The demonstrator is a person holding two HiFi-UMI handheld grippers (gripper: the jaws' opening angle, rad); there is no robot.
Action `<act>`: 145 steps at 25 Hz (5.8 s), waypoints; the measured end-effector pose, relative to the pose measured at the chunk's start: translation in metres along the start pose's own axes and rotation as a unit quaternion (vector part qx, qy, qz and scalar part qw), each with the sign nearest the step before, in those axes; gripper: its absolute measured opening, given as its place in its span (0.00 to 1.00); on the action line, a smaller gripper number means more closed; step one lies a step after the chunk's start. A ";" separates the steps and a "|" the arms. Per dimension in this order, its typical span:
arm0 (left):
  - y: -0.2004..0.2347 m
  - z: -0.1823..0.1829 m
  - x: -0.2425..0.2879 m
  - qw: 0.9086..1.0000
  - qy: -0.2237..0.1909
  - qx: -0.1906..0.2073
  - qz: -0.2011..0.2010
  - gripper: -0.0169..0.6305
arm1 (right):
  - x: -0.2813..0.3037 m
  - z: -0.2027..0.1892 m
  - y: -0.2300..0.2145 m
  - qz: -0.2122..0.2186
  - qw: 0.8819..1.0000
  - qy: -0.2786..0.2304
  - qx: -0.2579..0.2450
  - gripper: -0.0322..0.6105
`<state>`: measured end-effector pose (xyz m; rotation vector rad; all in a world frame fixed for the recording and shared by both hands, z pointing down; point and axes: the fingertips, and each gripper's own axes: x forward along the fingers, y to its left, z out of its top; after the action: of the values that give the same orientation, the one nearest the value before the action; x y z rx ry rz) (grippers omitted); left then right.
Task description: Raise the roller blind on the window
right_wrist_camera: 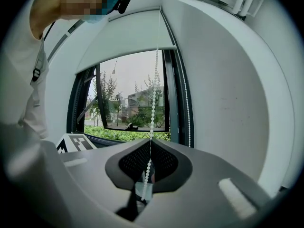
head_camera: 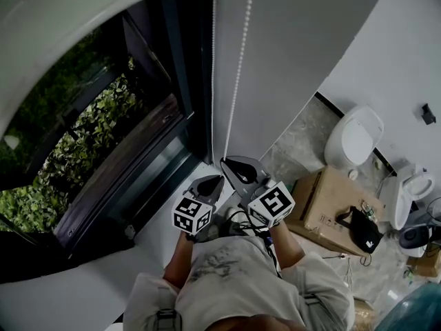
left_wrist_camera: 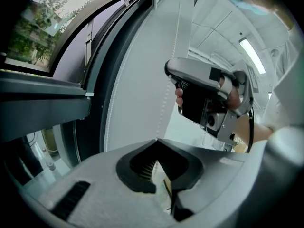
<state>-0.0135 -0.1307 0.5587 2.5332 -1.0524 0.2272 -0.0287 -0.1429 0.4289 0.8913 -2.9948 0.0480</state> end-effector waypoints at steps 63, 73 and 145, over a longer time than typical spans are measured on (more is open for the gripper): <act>-0.025 0.172 -0.038 0.981 -0.154 0.122 0.009 0.04 | 0.009 -0.070 0.002 -0.013 0.997 0.071 0.010 0.07; -0.017 0.145 -0.033 0.986 -0.134 0.102 0.017 0.04 | 0.010 -0.099 0.004 -0.013 0.995 0.102 0.008 0.07; -0.013 0.033 0.003 0.999 -0.028 0.039 0.019 0.04 | -0.002 0.026 -0.009 0.002 0.999 -0.037 -0.015 0.08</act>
<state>-0.0021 -0.1384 0.5257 2.6057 -1.1345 0.2121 -0.0226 -0.1500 0.4032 0.9052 -3.0558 -0.0298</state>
